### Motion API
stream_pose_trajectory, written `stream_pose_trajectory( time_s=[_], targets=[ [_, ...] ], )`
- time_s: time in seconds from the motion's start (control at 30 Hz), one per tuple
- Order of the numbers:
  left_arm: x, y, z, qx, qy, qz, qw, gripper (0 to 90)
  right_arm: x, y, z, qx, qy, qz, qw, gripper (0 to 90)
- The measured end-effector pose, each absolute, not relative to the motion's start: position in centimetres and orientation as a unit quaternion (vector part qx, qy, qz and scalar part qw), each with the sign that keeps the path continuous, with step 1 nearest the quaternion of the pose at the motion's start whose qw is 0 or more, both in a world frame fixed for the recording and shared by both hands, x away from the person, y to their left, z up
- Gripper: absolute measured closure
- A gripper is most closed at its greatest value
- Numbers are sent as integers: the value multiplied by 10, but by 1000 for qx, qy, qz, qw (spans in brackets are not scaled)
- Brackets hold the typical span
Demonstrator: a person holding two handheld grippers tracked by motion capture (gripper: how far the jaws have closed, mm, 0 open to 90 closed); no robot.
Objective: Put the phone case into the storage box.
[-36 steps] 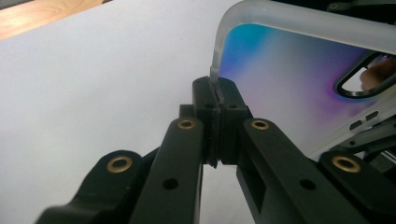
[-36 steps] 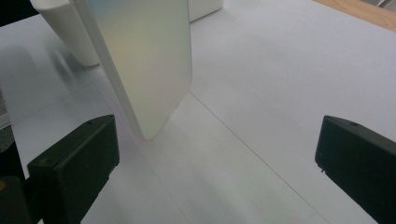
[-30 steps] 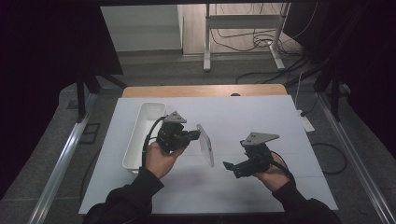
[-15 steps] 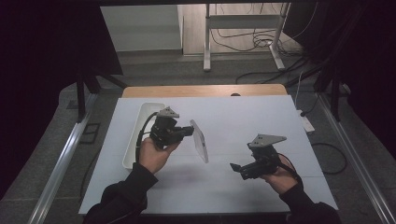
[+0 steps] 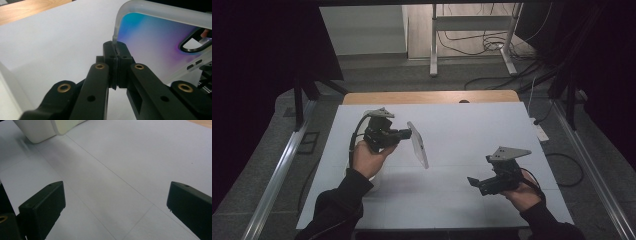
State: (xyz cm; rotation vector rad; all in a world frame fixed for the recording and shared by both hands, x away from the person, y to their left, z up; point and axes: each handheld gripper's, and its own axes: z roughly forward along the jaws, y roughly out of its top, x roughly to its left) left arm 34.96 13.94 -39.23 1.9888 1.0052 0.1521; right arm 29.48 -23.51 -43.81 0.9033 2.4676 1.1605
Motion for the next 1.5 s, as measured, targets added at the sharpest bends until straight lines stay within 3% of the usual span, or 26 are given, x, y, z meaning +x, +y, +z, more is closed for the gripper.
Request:
stream_pose_trajectory(
  time_s=[1.5],
  targets=[
    [375, 221, -351, 757, 480, 119, 427, 882, 279, -304, -448, 384, 835, 358, 162, 0]
  ],
)
